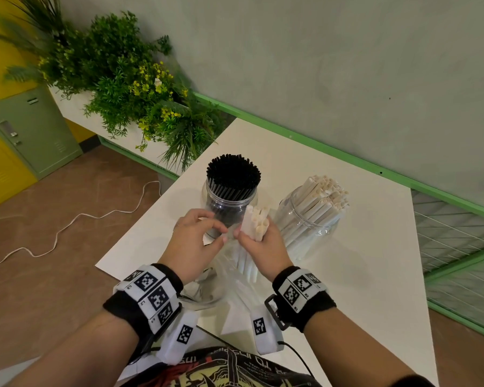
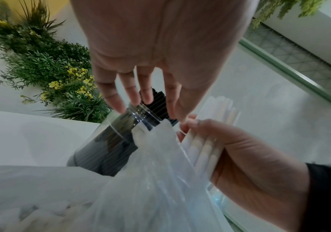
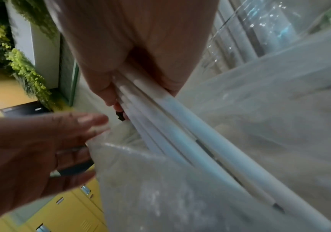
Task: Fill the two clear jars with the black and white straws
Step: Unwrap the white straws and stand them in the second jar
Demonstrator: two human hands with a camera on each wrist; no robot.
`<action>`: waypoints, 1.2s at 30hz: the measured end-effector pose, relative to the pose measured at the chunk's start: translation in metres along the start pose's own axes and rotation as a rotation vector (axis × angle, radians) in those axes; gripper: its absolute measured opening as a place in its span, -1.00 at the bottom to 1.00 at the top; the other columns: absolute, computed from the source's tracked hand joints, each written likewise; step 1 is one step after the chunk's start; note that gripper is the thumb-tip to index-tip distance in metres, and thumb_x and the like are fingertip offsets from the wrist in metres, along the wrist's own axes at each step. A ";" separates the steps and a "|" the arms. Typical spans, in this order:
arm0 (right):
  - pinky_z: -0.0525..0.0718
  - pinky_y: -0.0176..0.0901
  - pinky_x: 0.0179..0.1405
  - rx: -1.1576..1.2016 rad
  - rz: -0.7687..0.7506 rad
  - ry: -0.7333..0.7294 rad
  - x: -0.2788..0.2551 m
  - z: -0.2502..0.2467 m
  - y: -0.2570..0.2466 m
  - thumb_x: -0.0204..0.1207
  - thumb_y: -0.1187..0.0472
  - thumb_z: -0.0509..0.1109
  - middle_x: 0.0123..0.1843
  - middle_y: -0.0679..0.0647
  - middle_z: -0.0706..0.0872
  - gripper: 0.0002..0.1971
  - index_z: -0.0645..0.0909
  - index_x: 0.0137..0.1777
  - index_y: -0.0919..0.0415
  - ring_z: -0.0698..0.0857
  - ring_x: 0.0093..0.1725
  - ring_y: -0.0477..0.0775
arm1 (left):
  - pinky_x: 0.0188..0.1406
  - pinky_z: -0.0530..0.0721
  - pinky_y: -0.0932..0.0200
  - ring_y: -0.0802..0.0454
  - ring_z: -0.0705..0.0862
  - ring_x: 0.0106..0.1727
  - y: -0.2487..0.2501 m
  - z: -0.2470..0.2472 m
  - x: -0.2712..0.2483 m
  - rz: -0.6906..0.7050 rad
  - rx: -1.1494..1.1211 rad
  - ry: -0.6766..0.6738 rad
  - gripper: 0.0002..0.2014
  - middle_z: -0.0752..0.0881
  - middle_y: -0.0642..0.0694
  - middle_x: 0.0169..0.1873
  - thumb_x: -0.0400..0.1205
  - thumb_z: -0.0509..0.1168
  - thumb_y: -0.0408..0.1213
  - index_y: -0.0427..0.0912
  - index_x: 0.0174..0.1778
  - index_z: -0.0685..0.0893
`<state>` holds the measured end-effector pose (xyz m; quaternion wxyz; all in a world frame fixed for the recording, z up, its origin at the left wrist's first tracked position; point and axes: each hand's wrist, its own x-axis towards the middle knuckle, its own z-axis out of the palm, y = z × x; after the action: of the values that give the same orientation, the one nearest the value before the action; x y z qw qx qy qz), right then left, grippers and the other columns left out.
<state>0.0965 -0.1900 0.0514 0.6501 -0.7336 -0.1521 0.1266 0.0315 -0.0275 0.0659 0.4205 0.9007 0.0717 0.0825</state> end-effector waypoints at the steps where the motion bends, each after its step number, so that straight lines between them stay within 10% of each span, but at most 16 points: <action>1: 0.64 -0.32 -0.11 0.031 -0.008 0.022 0.000 -0.002 -0.002 0.48 0.41 0.47 -0.14 0.00 0.74 -0.74 0.55 0.13 0.29 0.72 -0.10 -0.14 | 0.26 0.48 0.11 0.09 0.53 0.23 -0.002 0.000 0.000 -0.029 0.027 -0.041 -0.86 0.50 0.12 0.21 0.53 0.44 -0.13 0.14 -0.02 0.73; 5: 0.64 -0.32 -0.08 0.097 -0.019 0.077 -0.002 -0.004 0.001 0.45 0.46 0.48 -0.14 0.07 0.75 -0.64 0.52 0.13 0.12 0.72 -0.12 -0.09 | 0.04 0.49 0.36 0.17 0.64 0.01 0.000 0.002 -0.003 -0.073 0.045 -0.195 -0.77 0.61 0.07 0.22 0.58 0.38 -0.20 0.07 0.15 0.71; 21: 0.70 -0.10 0.09 0.068 -0.098 0.113 0.000 -0.048 -0.055 0.56 0.44 0.37 -0.03 0.18 0.80 -0.87 0.56 0.07 0.43 0.79 0.02 0.14 | 0.09 0.56 0.25 0.10 0.64 0.06 0.008 0.005 0.002 -0.076 0.124 -0.224 -0.61 0.60 0.02 0.25 0.58 0.37 -0.22 0.01 0.35 0.60; 28: 0.59 0.42 0.25 0.217 -0.350 0.421 0.003 -0.119 -0.132 0.55 0.38 0.39 -0.07 0.12 0.76 -0.86 0.55 0.00 0.15 0.74 0.07 0.31 | 0.26 0.41 0.14 -0.05 0.52 0.20 0.038 0.011 0.022 0.175 0.234 -0.069 -0.70 0.58 0.01 0.17 0.54 0.39 -0.21 -0.02 0.20 0.65; 36: 0.63 0.26 0.18 0.194 -0.360 0.644 0.024 -0.139 -0.133 0.54 0.38 0.37 -0.14 0.00 0.79 -0.80 0.49 -0.04 0.05 0.74 0.01 0.17 | 0.49 0.35 -0.09 -0.10 0.35 0.51 0.102 0.075 0.071 0.413 0.547 -0.411 -0.46 0.34 -0.03 0.54 0.59 0.22 -0.20 -0.05 0.54 0.35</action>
<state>0.1640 -0.2935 0.2007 0.7430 -0.6324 -0.0537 -0.2126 0.1230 -0.1339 0.1030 0.1452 0.9726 -0.1771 -0.0388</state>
